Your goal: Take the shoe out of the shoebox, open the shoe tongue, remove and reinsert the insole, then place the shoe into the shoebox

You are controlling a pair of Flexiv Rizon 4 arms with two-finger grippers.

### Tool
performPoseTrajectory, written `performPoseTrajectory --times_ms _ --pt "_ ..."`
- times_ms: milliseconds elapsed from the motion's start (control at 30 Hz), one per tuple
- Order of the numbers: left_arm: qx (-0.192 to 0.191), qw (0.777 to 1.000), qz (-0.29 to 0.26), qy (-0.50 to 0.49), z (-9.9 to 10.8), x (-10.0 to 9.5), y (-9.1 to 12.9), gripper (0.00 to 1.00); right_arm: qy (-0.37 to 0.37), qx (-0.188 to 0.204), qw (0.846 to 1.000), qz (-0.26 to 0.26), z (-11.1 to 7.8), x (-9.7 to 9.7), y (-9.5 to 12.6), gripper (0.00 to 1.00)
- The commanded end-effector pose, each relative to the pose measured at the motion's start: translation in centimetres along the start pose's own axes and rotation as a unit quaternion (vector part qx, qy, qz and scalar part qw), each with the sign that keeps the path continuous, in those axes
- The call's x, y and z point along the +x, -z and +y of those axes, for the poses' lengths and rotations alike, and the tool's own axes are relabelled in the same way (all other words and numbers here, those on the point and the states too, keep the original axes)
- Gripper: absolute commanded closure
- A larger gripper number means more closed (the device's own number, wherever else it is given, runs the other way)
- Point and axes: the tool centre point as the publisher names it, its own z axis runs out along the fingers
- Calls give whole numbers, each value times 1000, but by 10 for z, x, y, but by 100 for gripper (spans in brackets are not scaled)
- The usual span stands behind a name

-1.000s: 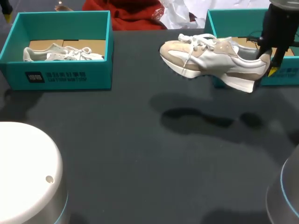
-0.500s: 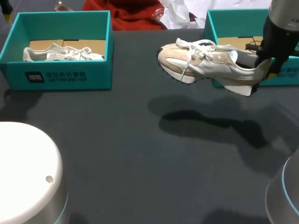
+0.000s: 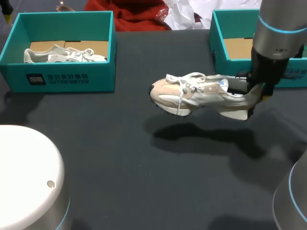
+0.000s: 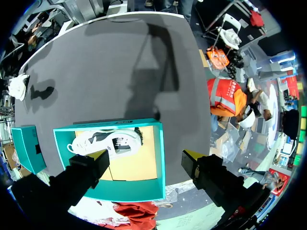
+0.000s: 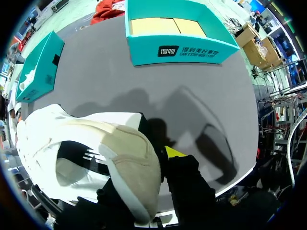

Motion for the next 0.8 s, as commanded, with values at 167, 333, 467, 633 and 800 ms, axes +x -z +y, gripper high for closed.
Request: performPoseTrajectory --times_ms 167,333,467,633,800 --pt "-1 1000 1 0 -1 0 0 0 -28 5 999 -16 -32 46 -32 100" --pt "-1 1000 1 0 -1 0 0 0 -49 4 999 7 -40 49 -36 100" --pt "-1 1000 1 0 -1 0 0 0 -49 4 999 7 -40 49 -36 100" --pt "-1 1000 1 0 -1 0 0 0 -49 4 999 7 -40 49 -36 100" --pt "-1 1000 1 0 -1 0 0 0 -47 -8 998 -33 -67 83 -58 100"
